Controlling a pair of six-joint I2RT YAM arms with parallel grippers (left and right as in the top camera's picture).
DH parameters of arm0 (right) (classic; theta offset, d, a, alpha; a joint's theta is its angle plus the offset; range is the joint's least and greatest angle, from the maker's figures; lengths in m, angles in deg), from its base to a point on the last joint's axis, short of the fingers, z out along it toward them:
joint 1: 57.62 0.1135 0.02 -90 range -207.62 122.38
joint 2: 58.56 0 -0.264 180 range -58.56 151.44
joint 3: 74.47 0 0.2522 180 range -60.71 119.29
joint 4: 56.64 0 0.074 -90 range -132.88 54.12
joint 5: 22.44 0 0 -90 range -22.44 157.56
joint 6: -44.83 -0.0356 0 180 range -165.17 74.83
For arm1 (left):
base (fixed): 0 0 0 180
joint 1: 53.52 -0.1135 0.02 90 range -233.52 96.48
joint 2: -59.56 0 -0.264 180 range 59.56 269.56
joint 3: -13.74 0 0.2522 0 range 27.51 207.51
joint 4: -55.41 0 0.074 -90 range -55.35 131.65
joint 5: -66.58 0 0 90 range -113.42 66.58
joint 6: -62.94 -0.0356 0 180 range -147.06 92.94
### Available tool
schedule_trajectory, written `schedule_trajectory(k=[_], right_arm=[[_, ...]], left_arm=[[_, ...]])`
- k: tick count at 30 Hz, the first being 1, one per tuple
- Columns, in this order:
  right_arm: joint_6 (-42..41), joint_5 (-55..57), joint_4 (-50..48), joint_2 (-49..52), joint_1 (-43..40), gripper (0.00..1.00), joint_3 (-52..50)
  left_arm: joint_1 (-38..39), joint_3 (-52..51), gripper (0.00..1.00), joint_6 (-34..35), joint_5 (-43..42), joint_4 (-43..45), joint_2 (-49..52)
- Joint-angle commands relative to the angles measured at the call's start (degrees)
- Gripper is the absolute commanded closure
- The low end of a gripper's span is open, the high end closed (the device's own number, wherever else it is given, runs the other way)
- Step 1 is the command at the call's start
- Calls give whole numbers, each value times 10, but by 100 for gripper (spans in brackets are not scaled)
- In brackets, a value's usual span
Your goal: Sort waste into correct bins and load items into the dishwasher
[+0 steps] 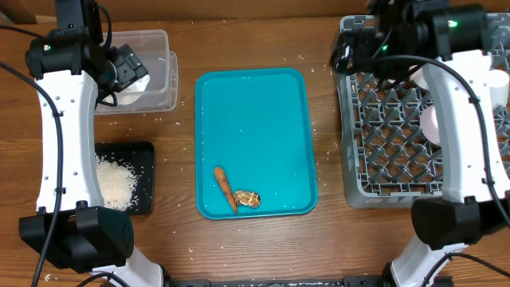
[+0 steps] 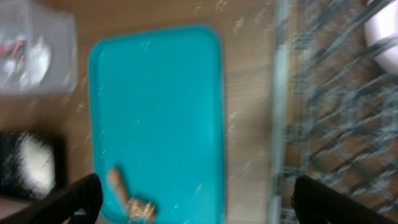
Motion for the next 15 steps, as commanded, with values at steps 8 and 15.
schedule_trajectory(k=[8, 15], right_arm=[[73, -44, -56, 17, 205, 0, -238], [102, 75, -205, 18, 358, 0, -406]], left_arm=[[1, 3, 0, 8, -1, 0, -3], [1, 3, 0, 8, -1, 0, -3]])
